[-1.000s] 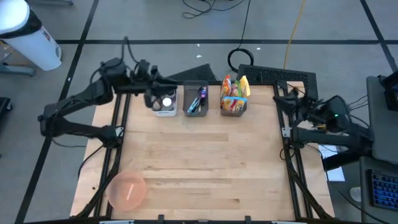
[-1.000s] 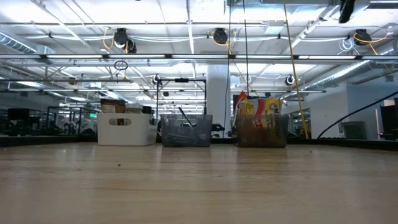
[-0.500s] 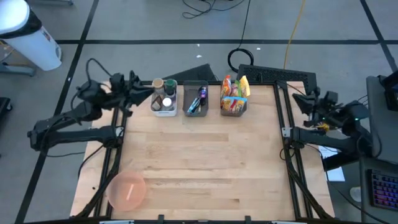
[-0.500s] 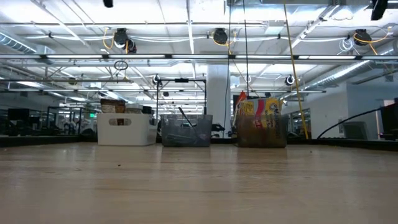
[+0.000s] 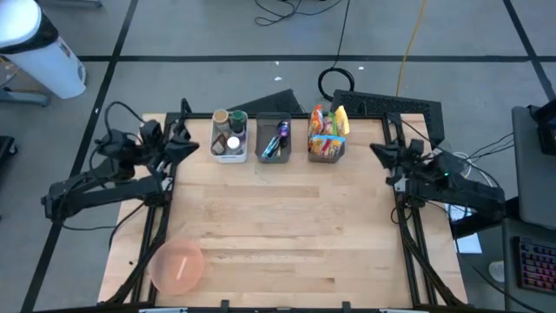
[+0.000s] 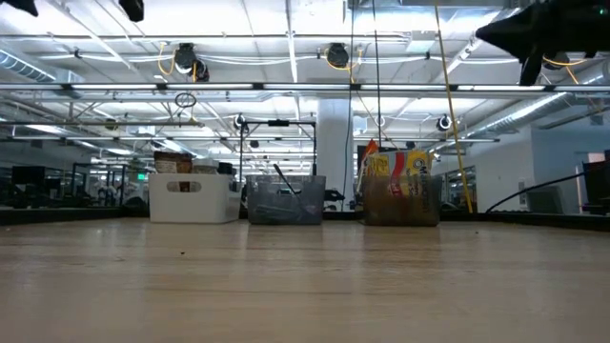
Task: Pick & Place Food Item
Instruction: Return to Home Position
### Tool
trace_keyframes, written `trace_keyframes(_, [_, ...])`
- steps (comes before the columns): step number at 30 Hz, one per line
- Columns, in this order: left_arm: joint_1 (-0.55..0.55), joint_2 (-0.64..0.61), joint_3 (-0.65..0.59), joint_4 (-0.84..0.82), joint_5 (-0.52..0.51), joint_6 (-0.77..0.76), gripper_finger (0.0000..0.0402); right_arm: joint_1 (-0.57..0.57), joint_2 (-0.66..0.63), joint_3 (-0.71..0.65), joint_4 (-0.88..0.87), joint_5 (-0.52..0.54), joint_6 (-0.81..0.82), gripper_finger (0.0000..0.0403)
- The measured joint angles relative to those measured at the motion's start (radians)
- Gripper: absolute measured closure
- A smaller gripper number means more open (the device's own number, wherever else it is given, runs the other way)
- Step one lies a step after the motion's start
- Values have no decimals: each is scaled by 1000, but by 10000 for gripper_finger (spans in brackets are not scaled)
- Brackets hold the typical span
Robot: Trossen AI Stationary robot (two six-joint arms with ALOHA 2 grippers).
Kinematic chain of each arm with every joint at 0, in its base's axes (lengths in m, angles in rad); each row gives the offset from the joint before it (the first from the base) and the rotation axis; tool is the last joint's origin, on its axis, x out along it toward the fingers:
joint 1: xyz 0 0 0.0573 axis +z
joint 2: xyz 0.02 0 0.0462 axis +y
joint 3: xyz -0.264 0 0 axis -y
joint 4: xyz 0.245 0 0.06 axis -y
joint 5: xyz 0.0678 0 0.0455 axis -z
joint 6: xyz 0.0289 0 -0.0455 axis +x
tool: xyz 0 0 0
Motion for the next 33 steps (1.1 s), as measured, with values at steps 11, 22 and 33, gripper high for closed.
trace_keyframes(11, [0, -175, -205, 95, 55, -70, 396, 0, -1, -278, 371, -32, 135, 403])
trace_keyframes(22, [1, -403, -344, 18, 60, -135, 396, 2, 1, -298, 350, -31, 59, 403])
trace_keyframes(33, [1, -428, -374, -220, -113, -83, 391, 2, 1, -300, 312, -31, 6, 403])
